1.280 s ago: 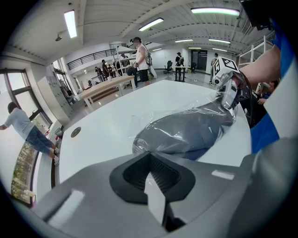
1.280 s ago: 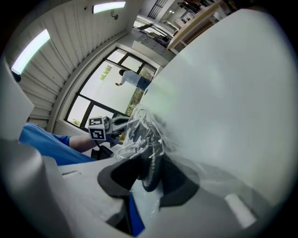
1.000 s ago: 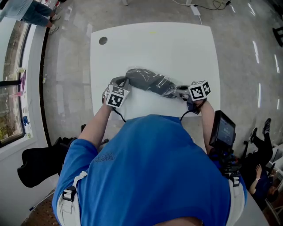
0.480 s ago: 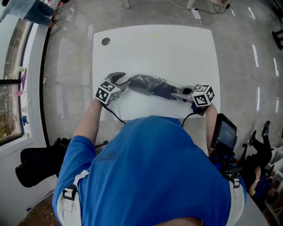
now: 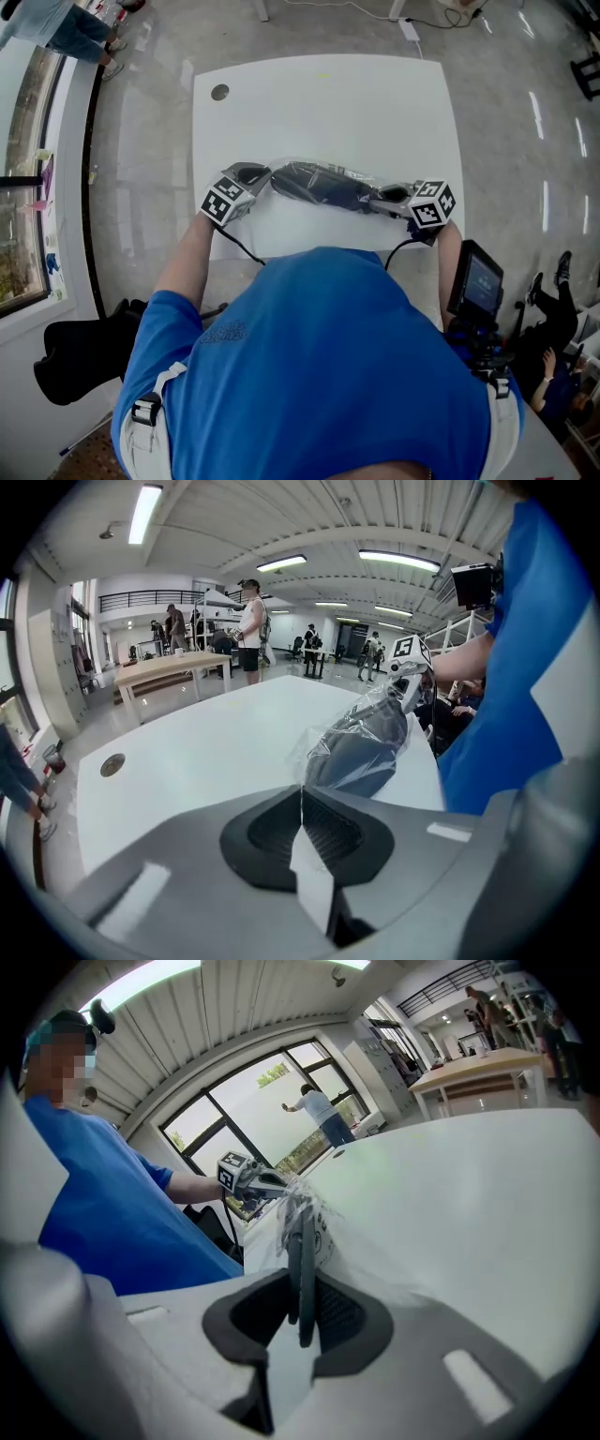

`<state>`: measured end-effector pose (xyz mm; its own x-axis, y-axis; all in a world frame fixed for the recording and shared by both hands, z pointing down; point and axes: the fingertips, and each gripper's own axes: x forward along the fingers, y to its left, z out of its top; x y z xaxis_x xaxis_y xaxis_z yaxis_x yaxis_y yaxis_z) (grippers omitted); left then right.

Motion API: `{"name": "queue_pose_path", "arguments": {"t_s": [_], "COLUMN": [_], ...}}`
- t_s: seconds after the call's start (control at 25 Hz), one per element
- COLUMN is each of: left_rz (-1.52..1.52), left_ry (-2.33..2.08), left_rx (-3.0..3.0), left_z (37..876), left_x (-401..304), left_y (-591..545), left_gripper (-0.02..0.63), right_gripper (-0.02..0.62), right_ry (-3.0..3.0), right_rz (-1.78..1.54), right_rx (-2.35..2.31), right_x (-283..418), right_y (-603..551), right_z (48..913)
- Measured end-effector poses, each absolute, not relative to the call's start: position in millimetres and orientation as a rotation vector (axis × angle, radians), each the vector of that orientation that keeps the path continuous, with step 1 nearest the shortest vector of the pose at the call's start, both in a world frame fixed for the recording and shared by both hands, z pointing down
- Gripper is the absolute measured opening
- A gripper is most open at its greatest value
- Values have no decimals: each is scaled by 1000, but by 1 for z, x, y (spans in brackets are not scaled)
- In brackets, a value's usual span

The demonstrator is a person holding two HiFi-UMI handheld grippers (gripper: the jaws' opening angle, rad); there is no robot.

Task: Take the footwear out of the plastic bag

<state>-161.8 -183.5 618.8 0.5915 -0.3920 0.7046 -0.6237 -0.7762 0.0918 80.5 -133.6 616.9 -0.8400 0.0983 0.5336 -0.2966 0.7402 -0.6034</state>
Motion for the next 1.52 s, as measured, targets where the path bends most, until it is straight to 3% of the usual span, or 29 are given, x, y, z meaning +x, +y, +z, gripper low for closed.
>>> {"name": "queue_pose_path", "arguments": {"t_s": [0.48, 0.88, 1.24, 1.44, 1.52], "left_rz": [1019, 1023, 1028, 1034, 1026], "left_ry": [-962, -993, -1008, -1016, -1022], "left_rx": [2418, 2402, 2401, 2400, 2397], "left_z": [618, 616, 616, 617, 617], "left_x": [-218, -223, -219, -217, -217], "left_y": [-192, -193, -183, -176, -174], "left_gripper": [12, 11, 11, 11, 11], "right_gripper": [67, 78, 212, 201, 107], "right_ry": [-2375, -2359, -2353, -2326, -2303], "right_rz": [1035, 1103, 1143, 1140, 1101], "right_rx": [254, 267, 126, 129, 136], "right_x": [121, 122, 108, 103, 102], "right_y": [-137, -135, -122, -124, -123], "right_z": [623, 628, 630, 635, 640]}}
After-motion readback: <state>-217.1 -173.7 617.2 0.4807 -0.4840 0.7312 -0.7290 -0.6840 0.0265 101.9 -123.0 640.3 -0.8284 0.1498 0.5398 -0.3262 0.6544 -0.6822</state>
